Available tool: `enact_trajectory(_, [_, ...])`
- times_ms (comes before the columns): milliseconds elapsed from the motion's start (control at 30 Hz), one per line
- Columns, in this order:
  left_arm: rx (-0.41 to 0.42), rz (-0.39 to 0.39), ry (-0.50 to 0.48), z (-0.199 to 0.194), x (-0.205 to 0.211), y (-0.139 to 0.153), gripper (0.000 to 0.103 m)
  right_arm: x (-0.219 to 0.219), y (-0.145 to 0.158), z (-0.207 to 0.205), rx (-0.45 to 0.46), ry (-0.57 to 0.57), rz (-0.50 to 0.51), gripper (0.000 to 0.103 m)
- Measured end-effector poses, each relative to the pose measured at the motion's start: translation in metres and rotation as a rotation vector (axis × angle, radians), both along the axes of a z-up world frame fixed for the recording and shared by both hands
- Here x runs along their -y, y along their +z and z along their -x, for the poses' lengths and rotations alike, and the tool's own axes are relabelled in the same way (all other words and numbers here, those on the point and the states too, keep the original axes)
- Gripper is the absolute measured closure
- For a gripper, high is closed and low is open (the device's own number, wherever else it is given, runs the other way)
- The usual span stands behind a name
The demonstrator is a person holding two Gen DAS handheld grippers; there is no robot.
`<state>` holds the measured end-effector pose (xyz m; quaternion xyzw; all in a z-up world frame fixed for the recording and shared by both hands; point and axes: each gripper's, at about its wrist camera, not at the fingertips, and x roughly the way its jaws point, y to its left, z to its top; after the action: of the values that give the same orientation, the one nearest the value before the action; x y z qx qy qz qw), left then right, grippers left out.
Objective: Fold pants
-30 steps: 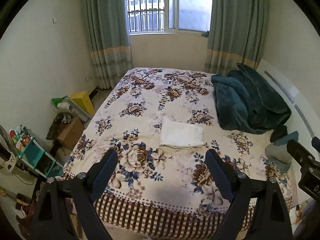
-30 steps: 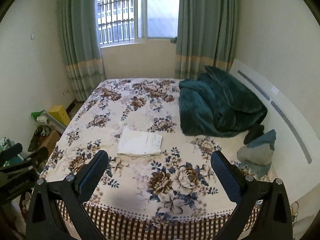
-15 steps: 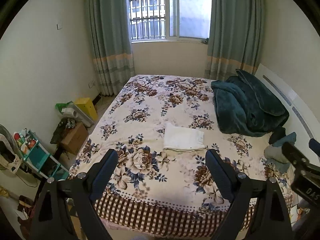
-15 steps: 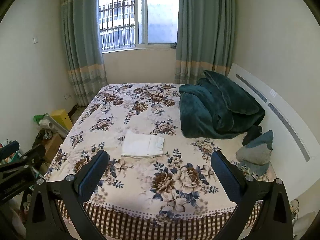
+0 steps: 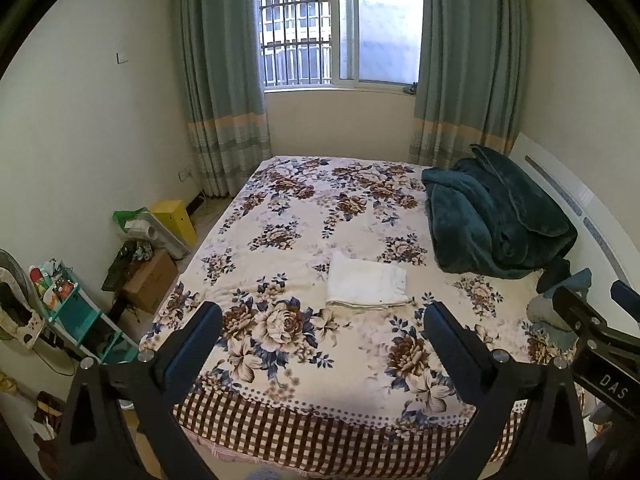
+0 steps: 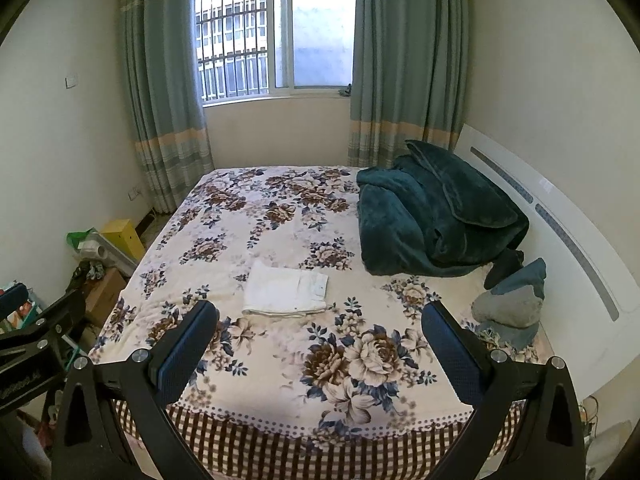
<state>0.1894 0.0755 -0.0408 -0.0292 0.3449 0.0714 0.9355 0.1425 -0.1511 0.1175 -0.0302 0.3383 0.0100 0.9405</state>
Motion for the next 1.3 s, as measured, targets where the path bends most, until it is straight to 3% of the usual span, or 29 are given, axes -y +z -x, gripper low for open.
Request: enact_trajectory(1300, [-0.001, 0.000, -0.006, -0.004, -0.004, 0.007, 0.000, -0.014, -0.014, -0.005, -0.027, 0.008, -0.024, 0.000])
